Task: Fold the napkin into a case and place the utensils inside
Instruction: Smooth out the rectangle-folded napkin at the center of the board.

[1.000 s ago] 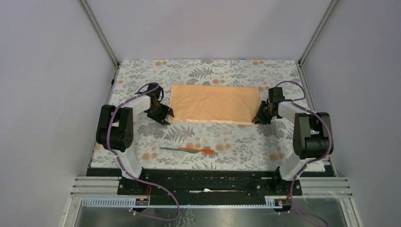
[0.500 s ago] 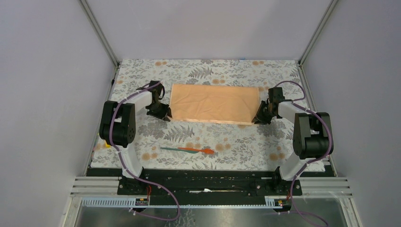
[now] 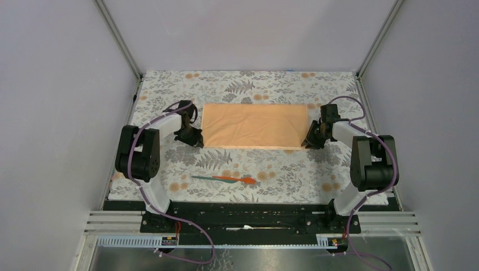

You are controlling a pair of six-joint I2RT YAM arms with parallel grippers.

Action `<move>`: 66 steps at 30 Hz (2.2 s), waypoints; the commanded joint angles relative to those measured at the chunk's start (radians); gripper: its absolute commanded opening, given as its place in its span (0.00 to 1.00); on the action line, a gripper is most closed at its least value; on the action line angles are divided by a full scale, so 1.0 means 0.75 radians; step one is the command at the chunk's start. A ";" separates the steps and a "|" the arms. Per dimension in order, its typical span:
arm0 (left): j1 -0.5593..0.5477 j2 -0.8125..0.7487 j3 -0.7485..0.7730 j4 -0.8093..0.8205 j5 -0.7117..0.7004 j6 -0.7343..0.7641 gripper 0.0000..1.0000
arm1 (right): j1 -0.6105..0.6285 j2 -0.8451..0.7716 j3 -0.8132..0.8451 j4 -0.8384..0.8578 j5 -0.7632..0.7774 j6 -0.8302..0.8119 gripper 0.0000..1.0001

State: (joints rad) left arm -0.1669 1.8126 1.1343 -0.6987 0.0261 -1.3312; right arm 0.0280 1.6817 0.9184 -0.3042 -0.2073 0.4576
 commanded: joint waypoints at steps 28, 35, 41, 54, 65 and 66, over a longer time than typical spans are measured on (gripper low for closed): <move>-0.001 0.328 0.301 1.308 0.701 0.424 0.98 | 0.008 0.625 0.678 0.870 -0.811 0.600 1.00; 0.100 0.523 0.268 1.388 0.681 0.366 0.98 | -0.047 0.768 0.721 0.751 -0.729 0.474 1.00; 0.143 0.477 0.194 1.295 0.647 0.451 0.99 | -0.200 0.767 0.598 0.704 -0.671 0.421 1.00; 0.088 0.467 0.451 1.257 0.761 0.413 0.99 | 0.106 0.587 0.782 0.571 -0.635 0.419 1.00; 0.137 0.664 0.520 1.281 0.748 0.408 0.99 | 0.178 0.998 1.028 0.806 -0.740 0.635 1.00; 0.149 0.665 0.504 1.283 0.740 0.415 0.99 | 0.167 1.007 1.020 0.805 -0.739 0.628 1.00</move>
State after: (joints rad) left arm -0.0860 2.2902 1.4925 0.2699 0.5980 -1.0557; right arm 0.2077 2.3737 1.6508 0.2897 -0.7528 0.9089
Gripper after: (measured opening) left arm 0.985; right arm 0.994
